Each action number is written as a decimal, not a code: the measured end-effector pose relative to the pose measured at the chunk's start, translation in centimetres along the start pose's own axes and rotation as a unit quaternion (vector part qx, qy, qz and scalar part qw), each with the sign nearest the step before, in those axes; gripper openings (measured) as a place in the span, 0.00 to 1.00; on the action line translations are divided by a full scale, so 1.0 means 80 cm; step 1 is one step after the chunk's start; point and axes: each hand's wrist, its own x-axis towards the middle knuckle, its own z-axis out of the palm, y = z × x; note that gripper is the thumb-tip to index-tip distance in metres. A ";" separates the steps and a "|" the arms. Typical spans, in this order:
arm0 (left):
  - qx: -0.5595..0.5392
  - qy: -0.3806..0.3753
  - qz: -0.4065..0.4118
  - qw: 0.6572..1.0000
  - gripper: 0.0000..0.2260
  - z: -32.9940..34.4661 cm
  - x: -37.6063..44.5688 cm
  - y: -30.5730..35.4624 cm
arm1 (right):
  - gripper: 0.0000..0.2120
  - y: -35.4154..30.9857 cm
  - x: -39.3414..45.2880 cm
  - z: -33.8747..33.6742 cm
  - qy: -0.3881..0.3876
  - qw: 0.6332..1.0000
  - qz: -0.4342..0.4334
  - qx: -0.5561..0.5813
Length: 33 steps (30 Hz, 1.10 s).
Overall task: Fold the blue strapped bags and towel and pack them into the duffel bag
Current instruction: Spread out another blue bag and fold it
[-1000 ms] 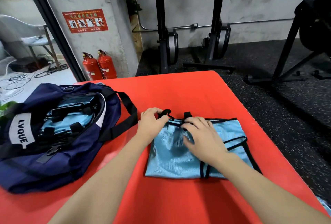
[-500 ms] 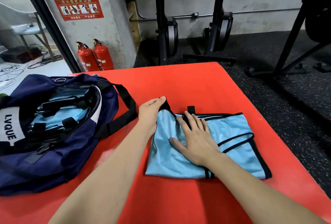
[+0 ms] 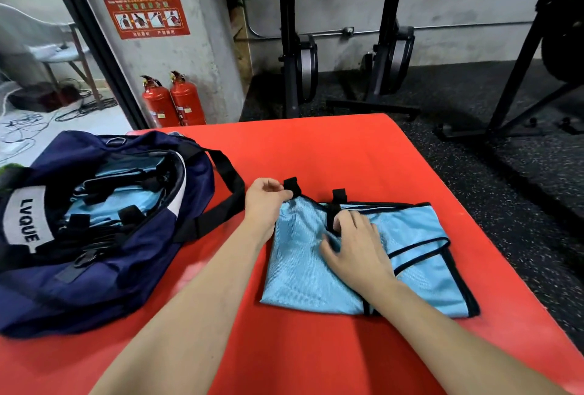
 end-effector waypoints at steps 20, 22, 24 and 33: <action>0.636 -0.193 0.260 0.701 0.32 -0.005 -0.101 -0.042 | 0.29 0.055 0.038 -0.021 -0.178 0.973 0.090 -0.118; 0.666 -0.209 0.219 0.682 0.34 -0.007 -0.101 -0.038 | 0.32 0.067 0.040 -0.023 -0.201 0.965 0.094 -0.139; 0.681 -0.221 0.188 0.672 0.35 -0.007 -0.099 -0.033 | 0.33 0.069 0.040 -0.023 -0.200 0.966 0.092 -0.137; 0.691 -0.168 0.201 0.673 0.32 0.009 -0.132 -0.008 | 0.46 0.106 0.020 -0.063 -0.137 0.971 0.036 -0.193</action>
